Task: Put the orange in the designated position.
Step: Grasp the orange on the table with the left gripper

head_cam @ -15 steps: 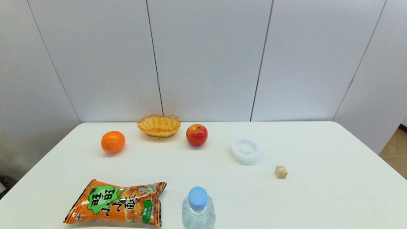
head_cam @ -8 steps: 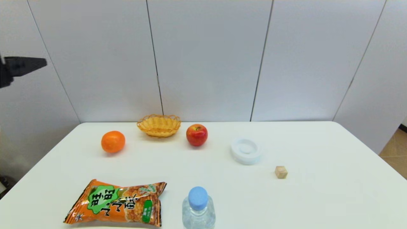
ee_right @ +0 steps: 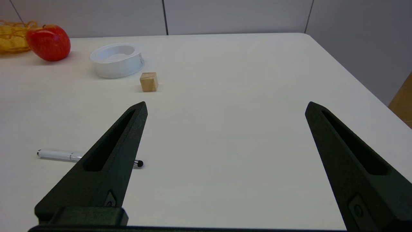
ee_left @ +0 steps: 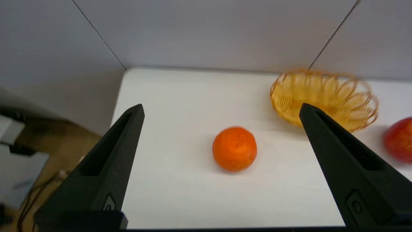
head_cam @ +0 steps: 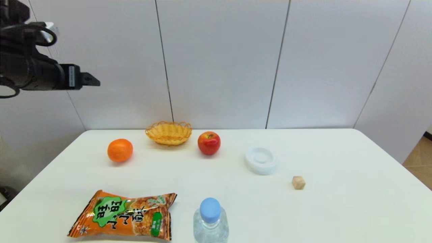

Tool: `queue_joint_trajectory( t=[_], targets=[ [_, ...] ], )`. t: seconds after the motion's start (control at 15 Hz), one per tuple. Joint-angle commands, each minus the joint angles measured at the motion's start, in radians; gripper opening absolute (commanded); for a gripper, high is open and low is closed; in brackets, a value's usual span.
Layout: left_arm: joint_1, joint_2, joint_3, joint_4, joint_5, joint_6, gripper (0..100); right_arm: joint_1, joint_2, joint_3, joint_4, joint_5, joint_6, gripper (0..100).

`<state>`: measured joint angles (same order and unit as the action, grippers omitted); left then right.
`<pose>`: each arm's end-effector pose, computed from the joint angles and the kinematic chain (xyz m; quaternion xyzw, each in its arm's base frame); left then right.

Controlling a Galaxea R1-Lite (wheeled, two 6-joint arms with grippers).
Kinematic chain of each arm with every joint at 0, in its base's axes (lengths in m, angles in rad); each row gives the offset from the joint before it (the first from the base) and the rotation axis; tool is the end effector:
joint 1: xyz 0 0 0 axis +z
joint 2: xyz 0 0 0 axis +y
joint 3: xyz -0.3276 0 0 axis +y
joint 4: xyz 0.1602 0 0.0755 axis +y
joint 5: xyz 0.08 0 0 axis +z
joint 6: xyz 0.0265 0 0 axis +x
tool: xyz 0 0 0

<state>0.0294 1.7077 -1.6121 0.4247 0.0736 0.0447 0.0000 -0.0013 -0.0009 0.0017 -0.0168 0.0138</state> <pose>0.3035 0.0109 0.3315 0.0273 0.2582 0.0440 0.9647 -0.0611 -0.0004 0.0755 0.0069 -0.0003 -0.0084 0.9999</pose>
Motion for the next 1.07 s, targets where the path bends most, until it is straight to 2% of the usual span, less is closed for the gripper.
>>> queue_joint_trajectory(
  t=[0.07, 1.07],
  targets=[
    [-0.006, 0.185, -0.057, 0.054, -0.003, 0.009, 100, 0.000, 0.001, 0.001, 0.000, 0.000, 0.000, 100],
    [-0.051, 0.340, -0.042, 0.163, 0.000, -0.005, 100, 0.000, 0.001, 0.001, 0.000, 0.000, 0.000, 100]
  ],
)
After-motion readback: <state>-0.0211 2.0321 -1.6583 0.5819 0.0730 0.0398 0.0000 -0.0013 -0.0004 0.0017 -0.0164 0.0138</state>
